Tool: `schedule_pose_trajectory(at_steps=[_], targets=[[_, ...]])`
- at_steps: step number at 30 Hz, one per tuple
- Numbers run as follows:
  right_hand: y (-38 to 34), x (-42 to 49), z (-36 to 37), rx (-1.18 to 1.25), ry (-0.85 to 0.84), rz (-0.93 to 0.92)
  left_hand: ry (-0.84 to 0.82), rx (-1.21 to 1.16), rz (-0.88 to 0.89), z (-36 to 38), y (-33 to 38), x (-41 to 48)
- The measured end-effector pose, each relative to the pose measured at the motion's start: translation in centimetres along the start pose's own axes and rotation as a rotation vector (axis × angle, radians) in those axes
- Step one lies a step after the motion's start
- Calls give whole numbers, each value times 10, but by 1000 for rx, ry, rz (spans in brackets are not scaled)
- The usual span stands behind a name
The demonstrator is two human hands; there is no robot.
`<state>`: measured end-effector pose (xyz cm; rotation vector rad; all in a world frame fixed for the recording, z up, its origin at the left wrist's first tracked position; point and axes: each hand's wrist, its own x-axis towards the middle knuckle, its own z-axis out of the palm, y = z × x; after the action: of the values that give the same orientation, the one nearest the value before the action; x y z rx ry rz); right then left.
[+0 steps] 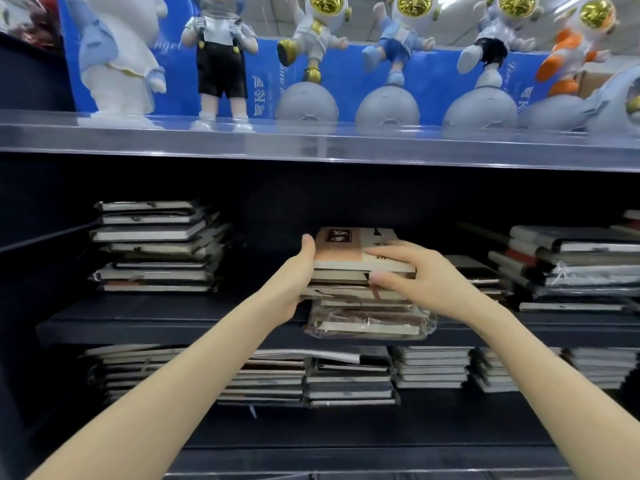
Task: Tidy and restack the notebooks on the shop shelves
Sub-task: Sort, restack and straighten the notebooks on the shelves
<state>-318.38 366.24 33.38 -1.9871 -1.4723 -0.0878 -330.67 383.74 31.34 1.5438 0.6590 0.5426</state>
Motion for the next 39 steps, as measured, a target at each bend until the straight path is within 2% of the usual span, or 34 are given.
schedule_pose_trajectory(at_steps=[4,12,19,23,30,34,39], targets=[[15,12,-10,62,-31,3,1,-22,-7,9,4,0],[32,10,-10,119,13,0,-138,-35,78,11,6,-13],[24,0,-12,-3,65,-31,-222,63,209,-2,-18,-26],[17,-8,-14,-142,168,-100,-168,30,236,-6,-21,-30],[-9,-13,12,-68,464,-380,14,-64,351,-26,-11,-52],[-38,0,38,-32,451,-524,72,-153,444,-51,-5,-73],[-78,13,79,-129,440,-566,142,13,437,-103,-17,-79]])
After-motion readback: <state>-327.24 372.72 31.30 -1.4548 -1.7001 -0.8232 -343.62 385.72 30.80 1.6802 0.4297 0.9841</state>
